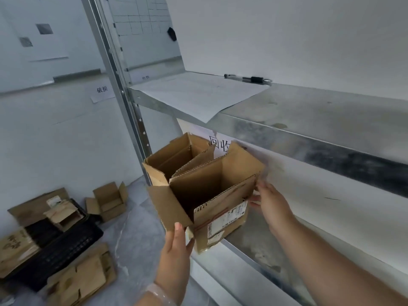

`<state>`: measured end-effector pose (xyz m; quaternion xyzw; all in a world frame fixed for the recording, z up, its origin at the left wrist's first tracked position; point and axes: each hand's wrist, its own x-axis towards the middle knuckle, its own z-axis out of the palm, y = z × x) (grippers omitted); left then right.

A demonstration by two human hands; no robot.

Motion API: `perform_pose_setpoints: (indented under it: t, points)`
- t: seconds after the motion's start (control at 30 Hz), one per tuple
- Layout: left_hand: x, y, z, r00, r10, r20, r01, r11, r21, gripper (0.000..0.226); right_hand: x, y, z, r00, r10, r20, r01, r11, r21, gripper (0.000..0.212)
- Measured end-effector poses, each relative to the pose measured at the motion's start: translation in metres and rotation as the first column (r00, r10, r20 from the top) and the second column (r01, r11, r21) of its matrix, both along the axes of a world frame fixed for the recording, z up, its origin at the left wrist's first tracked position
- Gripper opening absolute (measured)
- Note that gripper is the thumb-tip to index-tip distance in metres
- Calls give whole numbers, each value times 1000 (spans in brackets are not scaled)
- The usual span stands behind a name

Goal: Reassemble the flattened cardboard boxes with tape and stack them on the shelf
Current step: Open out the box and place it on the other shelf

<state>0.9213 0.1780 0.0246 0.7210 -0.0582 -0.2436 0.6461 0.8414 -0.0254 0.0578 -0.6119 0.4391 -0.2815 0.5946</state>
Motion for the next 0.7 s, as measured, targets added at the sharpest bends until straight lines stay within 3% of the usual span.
perform_pose_setpoints:
  t: [0.13, 0.2, 0.3, 0.5, 0.6, 0.7]
  points:
    - [27, -16, 0, 985, -143, 94, 142, 990, 17, 18, 29, 5, -7, 996, 39, 86, -43, 998, 43, 28]
    - [34, -19, -4, 955, -283, 94, 278, 959, 56, 28, 35, 12, -20, 1000, -6, 15, 6, 1000, -4, 33]
    - [40, -10, -16, 857, -463, 225, 425, 883, 199, 48, 50, 23, -34, 991, 86, -107, -89, 996, -20, 41]
    - [77, -8, -28, 696, -587, 414, 483, 809, 335, 67, 56, 35, -25, 958, 243, -155, -246, 969, -4, 53]
    - [81, 4, -38, 677, -578, 455, 451, 815, 364, 59, 29, 52, -23, 933, 163, -320, -224, 961, -163, 64]
    - [73, 9, -45, 470, -707, 529, 584, 698, 414, 55, -12, 85, -22, 884, 22, -467, -200, 920, -335, 65]
